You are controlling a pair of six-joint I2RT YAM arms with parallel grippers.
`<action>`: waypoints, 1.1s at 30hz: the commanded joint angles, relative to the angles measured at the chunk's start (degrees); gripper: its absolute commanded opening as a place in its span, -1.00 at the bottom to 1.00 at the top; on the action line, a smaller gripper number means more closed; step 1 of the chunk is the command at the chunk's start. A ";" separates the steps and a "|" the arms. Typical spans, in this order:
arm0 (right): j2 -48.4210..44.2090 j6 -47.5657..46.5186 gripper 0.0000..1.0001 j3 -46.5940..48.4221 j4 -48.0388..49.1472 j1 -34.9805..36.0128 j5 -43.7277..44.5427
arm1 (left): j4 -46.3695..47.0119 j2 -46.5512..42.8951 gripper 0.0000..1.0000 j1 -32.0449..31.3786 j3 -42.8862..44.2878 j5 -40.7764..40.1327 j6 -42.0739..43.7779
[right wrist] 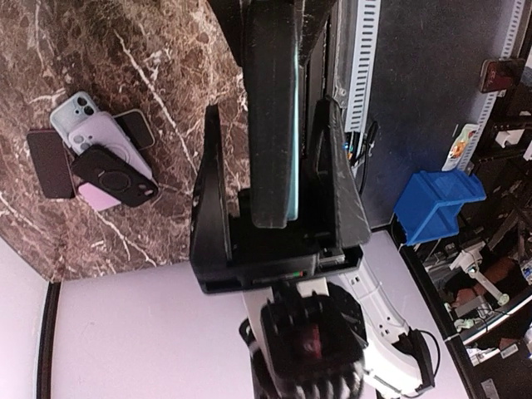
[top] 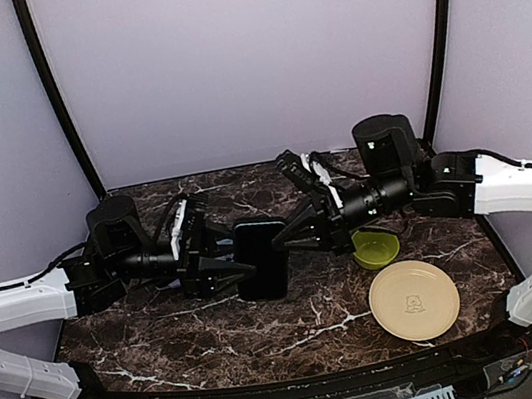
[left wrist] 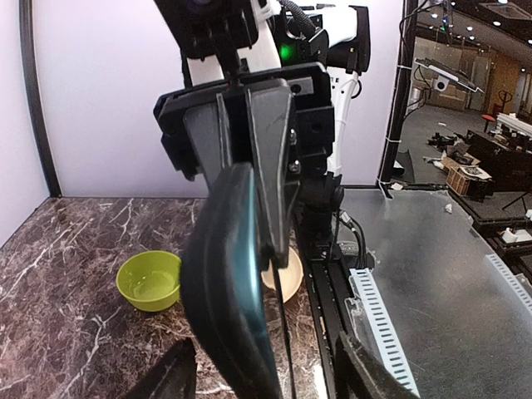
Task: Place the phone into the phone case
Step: Pass from the left arm to the right, then pass from the right arm to the left, then press the corner of the phone case at the top left corner of the phone case.
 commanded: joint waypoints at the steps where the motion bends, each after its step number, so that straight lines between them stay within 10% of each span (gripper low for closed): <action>1: 0.51 -1.01 -1.00 3.54 -1.79 -0.01 -2.13 | 1.43 -0.10 0.17 -0.25 1.58 0.47 0.99; 12: 1.99 -1.26 -1.00 5.03 -3.25 0.01 -3.69 | 1.00 0.27 -0.97 -0.30 1.89 0.81 0.71; 15: 2.25 -1.25 -0.89 4.87 -3.67 -0.02 -2.81 | 1.25 -0.10 -1.00 -0.32 1.69 0.59 0.80; 17: 1.81 -0.66 -0.23 4.39 -3.07 -0.06 -0.96 | 1.72 -0.45 -1.00 -0.31 1.27 -0.05 0.98; 20: 1.50 0.64 0.07 4.56 -1.39 -0.04 1.44 | 1.76 -0.52 -1.00 -0.30 0.92 -0.94 2.03; 33: 9.72 -6.65 -0.09 16.43 -13.64 3.79 6.78 | -1.86 0.95 -1.00 -0.27 2.21 -3.21 4.01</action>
